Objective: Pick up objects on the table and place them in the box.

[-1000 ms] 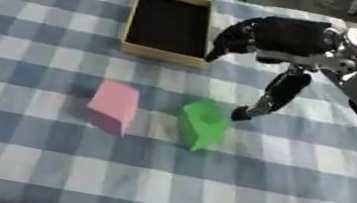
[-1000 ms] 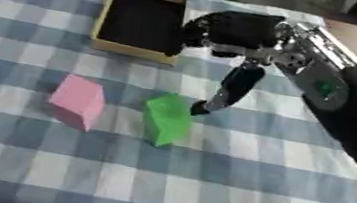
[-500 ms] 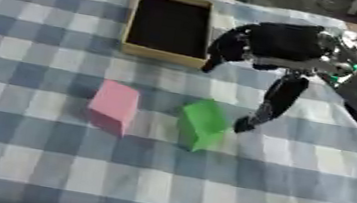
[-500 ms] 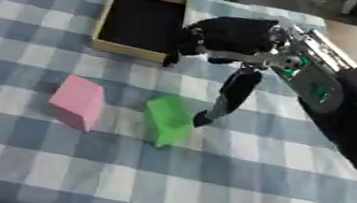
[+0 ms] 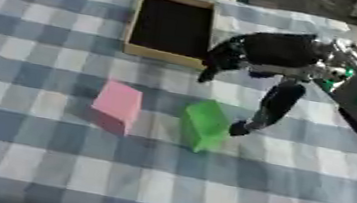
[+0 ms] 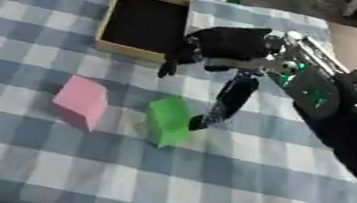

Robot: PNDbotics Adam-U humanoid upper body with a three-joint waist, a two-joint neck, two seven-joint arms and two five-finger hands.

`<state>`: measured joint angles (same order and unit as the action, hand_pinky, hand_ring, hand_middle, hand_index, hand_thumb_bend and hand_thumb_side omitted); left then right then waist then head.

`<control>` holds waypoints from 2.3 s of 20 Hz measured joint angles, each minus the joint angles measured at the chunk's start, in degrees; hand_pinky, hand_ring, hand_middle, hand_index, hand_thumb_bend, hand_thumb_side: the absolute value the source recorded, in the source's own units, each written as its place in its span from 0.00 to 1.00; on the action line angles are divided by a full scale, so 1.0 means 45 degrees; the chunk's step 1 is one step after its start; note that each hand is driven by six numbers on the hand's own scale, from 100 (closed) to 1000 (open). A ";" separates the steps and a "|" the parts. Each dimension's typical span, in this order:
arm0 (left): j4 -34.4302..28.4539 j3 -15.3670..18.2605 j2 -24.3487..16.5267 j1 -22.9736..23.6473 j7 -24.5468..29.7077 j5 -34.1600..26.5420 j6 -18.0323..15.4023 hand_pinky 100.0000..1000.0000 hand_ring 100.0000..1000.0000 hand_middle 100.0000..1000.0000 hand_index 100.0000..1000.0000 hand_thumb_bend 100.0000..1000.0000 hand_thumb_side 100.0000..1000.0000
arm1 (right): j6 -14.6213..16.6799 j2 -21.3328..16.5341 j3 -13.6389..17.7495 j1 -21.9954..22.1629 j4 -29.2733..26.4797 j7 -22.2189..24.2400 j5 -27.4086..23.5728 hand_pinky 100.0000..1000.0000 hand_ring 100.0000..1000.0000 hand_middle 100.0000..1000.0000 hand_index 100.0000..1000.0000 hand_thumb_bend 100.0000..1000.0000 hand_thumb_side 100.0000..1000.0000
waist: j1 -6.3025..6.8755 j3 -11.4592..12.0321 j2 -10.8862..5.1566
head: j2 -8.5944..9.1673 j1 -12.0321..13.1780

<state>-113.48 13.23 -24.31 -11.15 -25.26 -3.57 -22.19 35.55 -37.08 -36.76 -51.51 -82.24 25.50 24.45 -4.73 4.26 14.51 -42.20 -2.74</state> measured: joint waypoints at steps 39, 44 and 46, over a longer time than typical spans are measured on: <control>0.0000 -0.0076 0.0239 -0.0239 0.0326 -0.0103 0.0000 0.57 0.49 0.57 0.73 0.00 0.88 | -0.1512 0.0646 0.0677 0.0693 -0.0484 0.1710 0.0219 0.80 0.79 0.57 0.82 0.24 0.26 | 0.0009 0.0251 0.0308 | -0.0007 -0.0191; 0.0000 -0.0076 0.0247 -0.0281 0.0394 -0.0112 -0.0006 0.57 0.49 0.57 0.72 0.00 0.88 | -0.1527 0.0865 0.0811 0.0702 -0.0480 0.1633 0.0504 0.80 0.80 0.56 0.83 0.23 0.23 | 0.0013 0.0297 0.0335 | -0.0006 -0.0225; 0.0000 -0.0076 0.0251 -0.0286 0.0435 -0.0120 -0.0004 0.57 0.49 0.57 0.72 0.00 0.88 | -0.1467 0.0924 0.0869 0.0702 -0.0477 0.1568 0.0739 0.80 0.80 0.57 0.83 0.26 0.23 | 0.0013 0.0302 0.0352 | -0.0006 -0.0225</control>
<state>-113.48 12.88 -23.18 -12.44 -23.30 -4.11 -22.21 28.95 -32.92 -32.85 -48.35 -84.39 32.56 27.77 -4.68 5.62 16.09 -42.23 -3.75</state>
